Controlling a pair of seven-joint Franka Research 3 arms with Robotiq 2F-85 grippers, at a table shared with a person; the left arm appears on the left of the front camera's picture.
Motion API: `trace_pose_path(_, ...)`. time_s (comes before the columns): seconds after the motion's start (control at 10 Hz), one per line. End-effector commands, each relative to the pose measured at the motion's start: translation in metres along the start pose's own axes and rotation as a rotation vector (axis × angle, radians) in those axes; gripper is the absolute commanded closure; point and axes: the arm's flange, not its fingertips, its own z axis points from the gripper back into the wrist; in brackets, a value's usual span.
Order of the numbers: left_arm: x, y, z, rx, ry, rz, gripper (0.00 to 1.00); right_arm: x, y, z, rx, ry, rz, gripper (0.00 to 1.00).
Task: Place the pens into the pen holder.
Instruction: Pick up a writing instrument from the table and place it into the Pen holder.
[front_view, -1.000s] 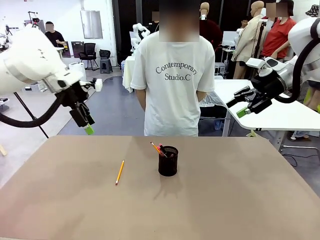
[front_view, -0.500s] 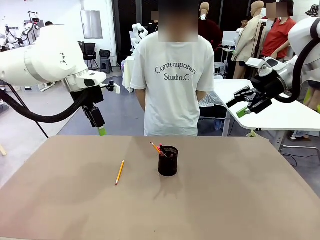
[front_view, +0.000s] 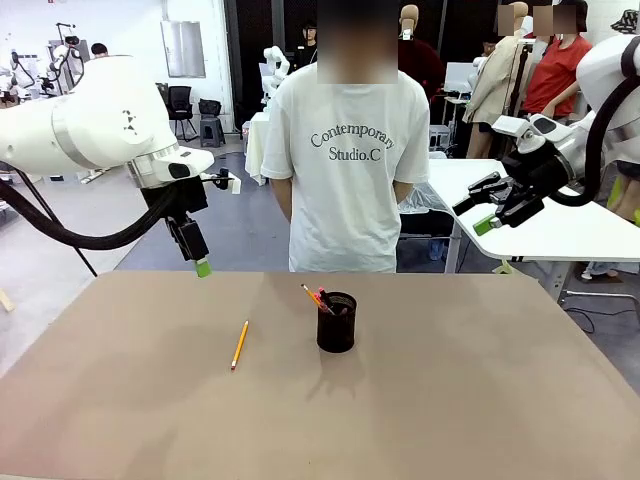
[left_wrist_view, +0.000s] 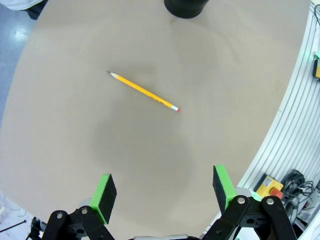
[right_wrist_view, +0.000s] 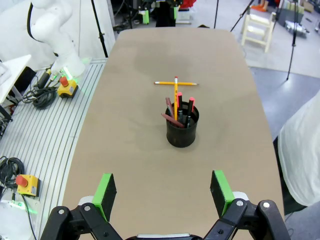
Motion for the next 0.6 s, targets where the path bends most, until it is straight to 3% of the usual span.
trace_pose_path(0.0,0.014,-0.002,0.003,-0.061,0.202,0.114,0.0,0.005,0.0,0.001,0.006,0.001,-0.014,0.0)
trace_pose_path(0.2,0.041,-0.013,-0.002,-0.103,0.389,0.213,0.0,0.005,0.0,0.001,0.006,0.001,-0.014,0.0)
trace_pose_path(0.4,0.07,-0.017,-0.009,-0.109,0.508,0.393,0.0,0.005,0.0,0.001,0.006,0.001,-0.014,0.0)
trace_pose_path(0.5,0.08,-0.019,-0.013,-0.131,0.518,0.443,0.0,0.005,0.0,0.001,0.006,0.001,-0.014,0.0)
